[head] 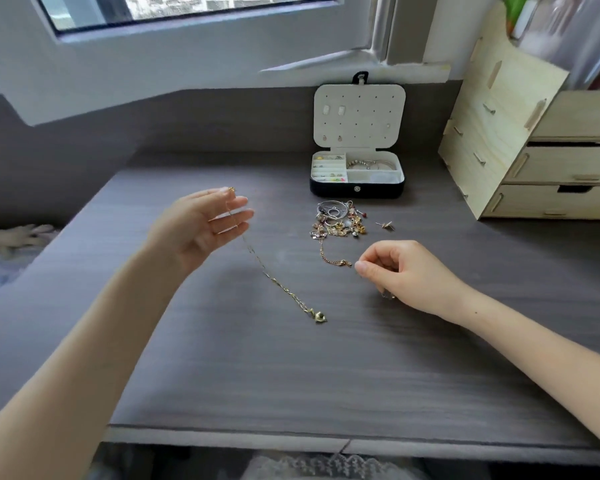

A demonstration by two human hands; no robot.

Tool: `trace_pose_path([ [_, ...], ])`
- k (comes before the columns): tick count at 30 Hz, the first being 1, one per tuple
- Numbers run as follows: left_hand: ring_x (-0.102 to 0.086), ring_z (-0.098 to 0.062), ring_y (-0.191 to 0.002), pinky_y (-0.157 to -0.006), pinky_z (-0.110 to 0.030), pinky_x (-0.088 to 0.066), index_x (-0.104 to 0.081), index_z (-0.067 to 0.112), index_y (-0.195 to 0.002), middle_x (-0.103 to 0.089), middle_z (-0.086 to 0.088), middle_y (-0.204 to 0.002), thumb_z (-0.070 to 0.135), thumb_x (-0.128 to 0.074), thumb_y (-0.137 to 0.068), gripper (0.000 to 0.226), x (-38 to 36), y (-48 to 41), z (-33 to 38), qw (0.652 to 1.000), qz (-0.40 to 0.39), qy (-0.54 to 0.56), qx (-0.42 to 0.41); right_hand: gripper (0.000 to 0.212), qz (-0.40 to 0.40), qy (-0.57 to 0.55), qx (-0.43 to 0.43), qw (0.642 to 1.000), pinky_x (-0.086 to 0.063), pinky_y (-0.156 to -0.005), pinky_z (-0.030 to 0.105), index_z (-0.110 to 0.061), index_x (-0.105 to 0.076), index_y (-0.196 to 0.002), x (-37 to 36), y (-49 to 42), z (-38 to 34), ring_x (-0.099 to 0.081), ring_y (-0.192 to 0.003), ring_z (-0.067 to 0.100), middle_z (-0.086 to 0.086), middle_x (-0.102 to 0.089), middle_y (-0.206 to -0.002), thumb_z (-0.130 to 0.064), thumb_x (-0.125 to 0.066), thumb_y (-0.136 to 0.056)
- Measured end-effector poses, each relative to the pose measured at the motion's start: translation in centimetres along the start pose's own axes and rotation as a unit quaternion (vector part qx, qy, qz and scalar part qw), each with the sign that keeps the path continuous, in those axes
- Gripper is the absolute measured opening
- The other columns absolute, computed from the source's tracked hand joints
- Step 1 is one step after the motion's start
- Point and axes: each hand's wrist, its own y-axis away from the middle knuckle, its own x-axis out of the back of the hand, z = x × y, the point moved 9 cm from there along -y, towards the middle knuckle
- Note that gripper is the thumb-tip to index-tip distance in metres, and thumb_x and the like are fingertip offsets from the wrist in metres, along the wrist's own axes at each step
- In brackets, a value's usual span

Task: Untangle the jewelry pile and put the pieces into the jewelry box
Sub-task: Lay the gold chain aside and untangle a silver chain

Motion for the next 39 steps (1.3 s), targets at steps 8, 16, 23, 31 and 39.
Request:
trace_pose_path([
  [8, -0.059, -0.017, -0.070, -0.070, -0.024, -0.050, -0.057, 0.011, -0.079, -0.059, -0.004, -0.080, 0.011, -0.056, -0.093, 0.014, 6.9, -3.8, -0.2, 0.986, 0.133, -0.099, 0.006, 0.016, -0.004, -0.009, -0.017, 1.000, -0.039, -0.053, 0.011, -0.018, -0.064, -0.075, -1.9, -1.0, -0.6, -0.048, -0.047, -0.002, -0.018, -0.057, -0.049, -0.021, -0.061, -0.090],
  [16, -0.044, -0.026, -0.058, -0.059, -0.024, -0.042, -0.054, 0.017, -0.067, -0.054, -0.005, -0.070, 0.001, -0.053, -0.083, 0.023, 12.9, -6.6, 1.6, 0.947, 0.265, -0.181, -0.017, 0.018, -0.012, 0.001, -0.030, 0.999, -0.038, -0.052, 0.013, -0.017, -0.062, -0.074, -3.2, -1.5, -1.3, -0.047, -0.045, -0.001, -0.008, -0.057, -0.053, -0.021, -0.061, -0.091],
  [23, -0.052, -0.035, -0.099, -0.084, -0.030, -0.041, -0.062, 0.014, -0.100, -0.059, -0.012, -0.104, 0.007, -0.051, -0.084, 0.021, 12.2, -6.6, 2.2, 0.851, 0.302, -0.430, -0.025, 0.019, -0.031, -0.023, -0.046, 0.998, -0.038, -0.049, 0.014, -0.016, -0.062, -0.074, -3.9, -1.8, -1.9, -0.045, -0.045, 0.002, -0.004, -0.061, -0.056, -0.021, -0.060, -0.092],
  [31, -0.060, -0.024, -0.081, -0.080, -0.036, -0.051, -0.065, 0.012, -0.085, -0.064, -0.010, -0.084, -0.007, -0.055, -0.083, 0.021, -3.3, -0.8, -1.5, 0.948, -0.033, -0.301, -0.097, 0.016, -0.050, -0.153, -0.071, 0.984, -0.036, -0.045, 0.020, -0.007, -0.062, -0.081, -2.5, -1.4, -1.5, -0.054, -0.053, 0.012, 0.006, -0.071, -0.071, -0.017, -0.059, -0.092],
  [39, -0.065, -0.013, -0.081, -0.080, -0.028, -0.051, -0.066, 0.003, -0.096, -0.072, -0.008, -0.091, -0.008, -0.068, -0.071, 0.028, -12.3, 3.8, -7.5, 0.901, -0.291, -0.323, -0.002, 0.017, -0.064, -0.236, -0.059, 0.968, -0.039, -0.047, 0.021, -0.003, -0.062, -0.080, -0.8, -0.5, -0.9, -0.055, -0.057, 0.016, 0.013, -0.072, -0.077, -0.017, -0.057, -0.090],
])
